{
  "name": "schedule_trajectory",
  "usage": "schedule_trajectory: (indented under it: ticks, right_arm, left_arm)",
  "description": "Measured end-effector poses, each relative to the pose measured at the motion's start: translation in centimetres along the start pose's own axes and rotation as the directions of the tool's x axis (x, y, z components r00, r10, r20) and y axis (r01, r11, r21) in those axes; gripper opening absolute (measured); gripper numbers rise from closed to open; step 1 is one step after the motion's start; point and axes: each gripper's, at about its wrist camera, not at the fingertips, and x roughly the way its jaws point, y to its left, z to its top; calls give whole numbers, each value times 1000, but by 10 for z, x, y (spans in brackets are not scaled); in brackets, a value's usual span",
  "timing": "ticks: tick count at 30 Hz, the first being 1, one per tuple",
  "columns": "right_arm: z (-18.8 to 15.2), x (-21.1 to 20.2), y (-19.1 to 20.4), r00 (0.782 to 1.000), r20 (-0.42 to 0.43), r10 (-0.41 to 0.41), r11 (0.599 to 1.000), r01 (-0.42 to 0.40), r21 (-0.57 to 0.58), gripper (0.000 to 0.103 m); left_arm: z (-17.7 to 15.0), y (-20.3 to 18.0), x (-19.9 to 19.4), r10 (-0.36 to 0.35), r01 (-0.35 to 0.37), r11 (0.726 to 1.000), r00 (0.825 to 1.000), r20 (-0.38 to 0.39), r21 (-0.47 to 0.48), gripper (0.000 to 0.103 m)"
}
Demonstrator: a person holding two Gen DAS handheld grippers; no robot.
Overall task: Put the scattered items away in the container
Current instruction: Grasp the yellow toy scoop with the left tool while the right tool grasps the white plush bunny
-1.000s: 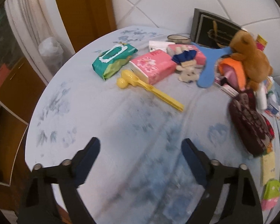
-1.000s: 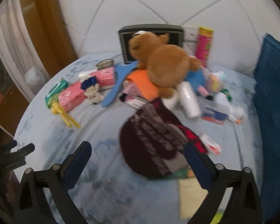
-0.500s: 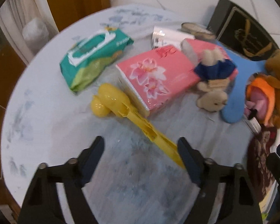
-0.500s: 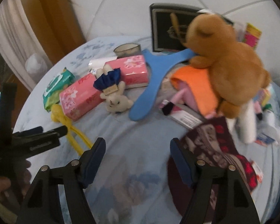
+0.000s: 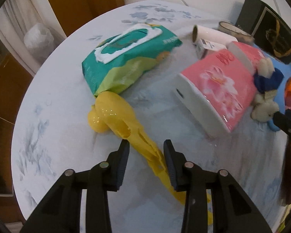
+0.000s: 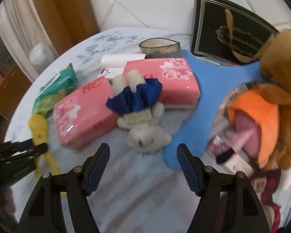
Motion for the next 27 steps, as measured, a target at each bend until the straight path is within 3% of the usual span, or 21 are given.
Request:
schedule_trajectory:
  ticks: [10, 11, 12, 14, 20, 27]
  right_arm:
    - [15, 40, 5, 999, -32, -26, 999, 26, -21, 72]
    - [15, 43, 6, 999, -38, -30, 999, 29, -25, 65]
    - [15, 44, 7, 998, -42, -37, 999, 36, -31, 49]
    - [13, 47, 8, 997, -50, -51, 998, 49, -41, 48]
    - [10, 38, 9, 998, -52, -41, 999, 39, -36, 47]
    - [-13, -4, 9, 999, -29, -24, 1000, 23, -19, 46]
  left_arm:
    - [14, 0, 24, -11, 11, 1000, 1000, -27, -27, 37]
    - [13, -1, 24, -13, 13, 1000, 1000, -26, -25, 34]
    - [12, -2, 25, -15, 15, 1000, 1000, -25, -24, 29]
    - [9, -5, 24, -23, 22, 1000, 999, -24, -21, 28]
    - [-1, -10, 6, -36, 36, 999, 999, -3, -1, 19]
    - [-18, -23, -32, -58, 56, 997, 997, 45, 45, 14]
